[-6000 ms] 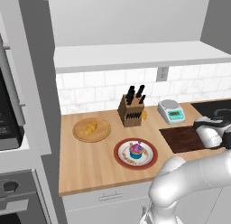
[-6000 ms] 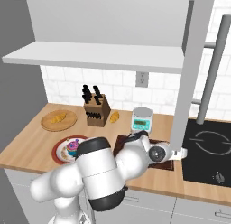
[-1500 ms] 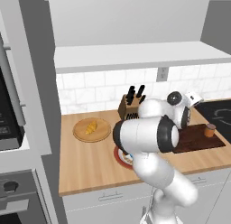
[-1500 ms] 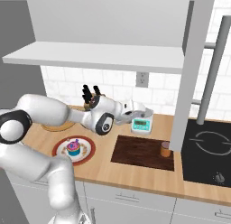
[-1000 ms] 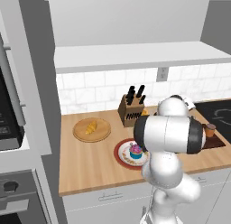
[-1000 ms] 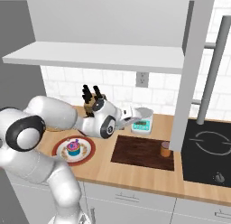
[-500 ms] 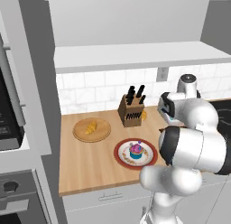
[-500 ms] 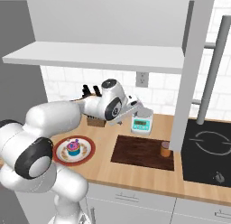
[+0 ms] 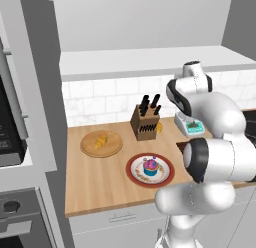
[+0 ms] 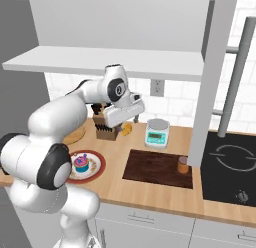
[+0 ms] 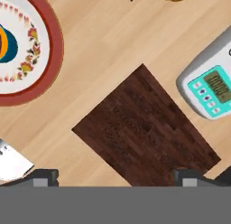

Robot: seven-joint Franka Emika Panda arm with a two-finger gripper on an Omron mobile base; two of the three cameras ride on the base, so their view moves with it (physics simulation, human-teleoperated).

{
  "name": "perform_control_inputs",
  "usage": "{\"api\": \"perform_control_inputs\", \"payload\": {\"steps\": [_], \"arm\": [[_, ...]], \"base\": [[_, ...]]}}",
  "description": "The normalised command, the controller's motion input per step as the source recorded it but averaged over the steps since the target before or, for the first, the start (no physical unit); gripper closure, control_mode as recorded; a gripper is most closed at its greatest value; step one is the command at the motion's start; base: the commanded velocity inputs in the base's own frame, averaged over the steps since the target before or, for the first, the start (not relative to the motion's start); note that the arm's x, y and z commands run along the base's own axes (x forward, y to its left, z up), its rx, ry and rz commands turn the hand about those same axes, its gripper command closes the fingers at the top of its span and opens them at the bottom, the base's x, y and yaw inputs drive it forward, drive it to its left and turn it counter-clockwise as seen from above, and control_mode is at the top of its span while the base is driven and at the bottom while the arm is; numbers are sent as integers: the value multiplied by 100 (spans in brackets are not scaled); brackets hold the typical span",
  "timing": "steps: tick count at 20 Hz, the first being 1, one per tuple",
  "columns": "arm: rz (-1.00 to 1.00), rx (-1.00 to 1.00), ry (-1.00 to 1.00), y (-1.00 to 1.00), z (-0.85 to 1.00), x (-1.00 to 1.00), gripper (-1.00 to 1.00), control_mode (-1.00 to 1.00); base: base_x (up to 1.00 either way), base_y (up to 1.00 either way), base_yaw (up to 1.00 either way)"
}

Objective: From the different types of pastries on the counter, select a croissant and place it on the cutting board. Then retrieve a jar of jam from the cabinet and place it alongside the croissant on the cutting board.

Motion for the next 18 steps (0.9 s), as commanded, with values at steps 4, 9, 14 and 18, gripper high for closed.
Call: {"api": "perform_control_inputs", "payload": {"steps": [4, 9, 14, 18], "arm": [[20, 0, 19, 42, 9, -23, -100, -100], [12, 0, 7, 11, 0, -9, -100, -100], [5, 0, -19, 28, -17, -5, -100, -100], [11, 0, -36, 42, -56, -31, -100, -100]], "base": [[0, 0, 0], [0, 0, 0], [0, 0, 0], [0, 0, 0]]}}
